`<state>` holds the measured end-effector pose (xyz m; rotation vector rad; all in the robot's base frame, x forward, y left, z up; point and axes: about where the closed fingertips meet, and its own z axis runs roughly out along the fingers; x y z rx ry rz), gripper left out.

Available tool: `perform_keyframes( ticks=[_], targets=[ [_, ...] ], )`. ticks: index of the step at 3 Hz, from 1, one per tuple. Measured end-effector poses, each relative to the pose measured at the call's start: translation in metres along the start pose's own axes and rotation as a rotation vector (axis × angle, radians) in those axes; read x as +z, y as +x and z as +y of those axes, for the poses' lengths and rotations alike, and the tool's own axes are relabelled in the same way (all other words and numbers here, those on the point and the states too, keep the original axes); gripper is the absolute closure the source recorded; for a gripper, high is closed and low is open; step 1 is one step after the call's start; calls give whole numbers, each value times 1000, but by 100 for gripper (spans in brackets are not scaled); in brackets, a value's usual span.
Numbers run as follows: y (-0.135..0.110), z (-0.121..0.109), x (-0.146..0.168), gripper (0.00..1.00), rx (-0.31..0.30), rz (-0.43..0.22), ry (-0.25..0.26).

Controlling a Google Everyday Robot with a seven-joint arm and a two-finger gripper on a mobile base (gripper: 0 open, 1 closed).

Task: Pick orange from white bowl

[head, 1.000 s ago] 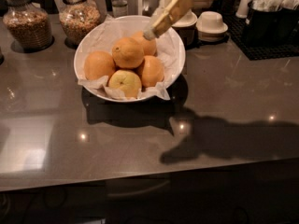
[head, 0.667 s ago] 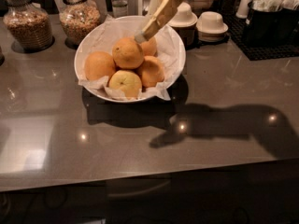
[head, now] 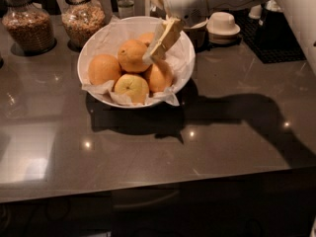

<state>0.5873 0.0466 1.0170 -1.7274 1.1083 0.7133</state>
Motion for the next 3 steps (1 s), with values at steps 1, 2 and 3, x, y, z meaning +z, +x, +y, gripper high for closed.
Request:
perform_keyframes(
  ticks=[1, 2, 3],
  targets=[
    [30, 13, 14, 0, 58, 8, -51],
    [49, 18, 35, 0, 80, -9, -106],
    [58, 17, 46, 0, 79, -24, -135]
  ],
)
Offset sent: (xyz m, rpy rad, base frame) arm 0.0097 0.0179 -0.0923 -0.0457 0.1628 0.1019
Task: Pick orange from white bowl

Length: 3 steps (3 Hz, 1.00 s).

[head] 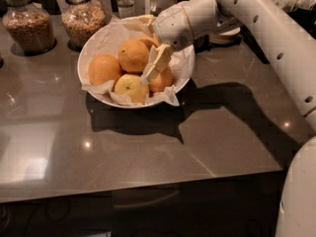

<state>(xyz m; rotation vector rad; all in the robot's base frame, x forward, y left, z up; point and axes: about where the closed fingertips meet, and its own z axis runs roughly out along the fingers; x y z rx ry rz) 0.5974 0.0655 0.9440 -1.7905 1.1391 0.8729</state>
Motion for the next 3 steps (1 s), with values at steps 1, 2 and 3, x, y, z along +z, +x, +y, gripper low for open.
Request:
perform_keyframes(
  ticks=[1, 2, 3],
  targets=[
    [8, 2, 6, 0, 10, -2, -23],
    [16, 11, 9, 0, 29, 1, -50],
    [30, 19, 11, 0, 54, 13, -72]
  ],
)
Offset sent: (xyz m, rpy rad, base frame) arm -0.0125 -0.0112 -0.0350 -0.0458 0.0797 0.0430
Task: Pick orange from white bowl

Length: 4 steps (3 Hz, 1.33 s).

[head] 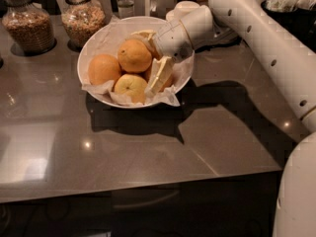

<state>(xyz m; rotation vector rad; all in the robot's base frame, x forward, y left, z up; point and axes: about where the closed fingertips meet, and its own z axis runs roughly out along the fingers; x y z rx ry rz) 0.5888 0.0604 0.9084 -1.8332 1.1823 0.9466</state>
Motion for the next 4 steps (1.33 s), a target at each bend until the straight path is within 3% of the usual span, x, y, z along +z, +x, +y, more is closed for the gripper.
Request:
perform_keyframes(
  ticks=[1, 4],
  targets=[
    [0, 0, 0, 18, 0, 0, 0],
    [0, 0, 0, 89, 0, 0, 0]
  ],
)
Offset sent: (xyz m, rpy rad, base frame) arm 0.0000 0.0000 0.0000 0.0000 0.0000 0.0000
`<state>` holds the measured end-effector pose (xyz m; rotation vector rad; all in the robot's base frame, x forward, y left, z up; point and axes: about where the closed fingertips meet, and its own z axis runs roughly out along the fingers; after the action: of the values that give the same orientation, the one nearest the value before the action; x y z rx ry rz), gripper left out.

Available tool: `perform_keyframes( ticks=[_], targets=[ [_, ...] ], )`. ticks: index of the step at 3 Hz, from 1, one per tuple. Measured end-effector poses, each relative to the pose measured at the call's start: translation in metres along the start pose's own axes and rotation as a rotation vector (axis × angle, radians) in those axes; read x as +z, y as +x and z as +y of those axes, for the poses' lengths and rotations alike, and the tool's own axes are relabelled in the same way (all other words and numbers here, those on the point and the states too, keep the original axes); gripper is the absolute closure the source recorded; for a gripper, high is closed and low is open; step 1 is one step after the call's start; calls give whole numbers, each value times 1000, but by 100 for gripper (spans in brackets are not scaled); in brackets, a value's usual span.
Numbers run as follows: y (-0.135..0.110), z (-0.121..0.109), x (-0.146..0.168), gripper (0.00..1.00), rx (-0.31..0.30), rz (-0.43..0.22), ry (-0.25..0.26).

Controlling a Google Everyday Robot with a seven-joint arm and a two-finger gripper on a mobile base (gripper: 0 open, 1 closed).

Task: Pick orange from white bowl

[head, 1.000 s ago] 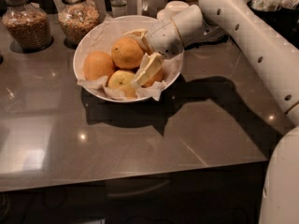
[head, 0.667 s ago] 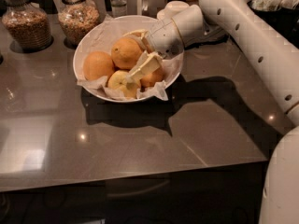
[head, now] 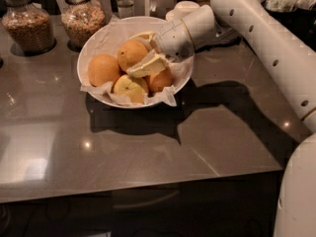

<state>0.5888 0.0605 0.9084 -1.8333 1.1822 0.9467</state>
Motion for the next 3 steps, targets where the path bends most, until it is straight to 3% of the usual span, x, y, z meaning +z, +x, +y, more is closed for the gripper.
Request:
perform_keyframes(
  ticks=[1, 2, 3],
  targets=[
    [0, 0, 0, 100, 0, 0, 0],
    [-4, -1, -2, 100, -1, 0, 0],
    [-44, 8, -5, 100, -83, -53, 13]
  ],
)
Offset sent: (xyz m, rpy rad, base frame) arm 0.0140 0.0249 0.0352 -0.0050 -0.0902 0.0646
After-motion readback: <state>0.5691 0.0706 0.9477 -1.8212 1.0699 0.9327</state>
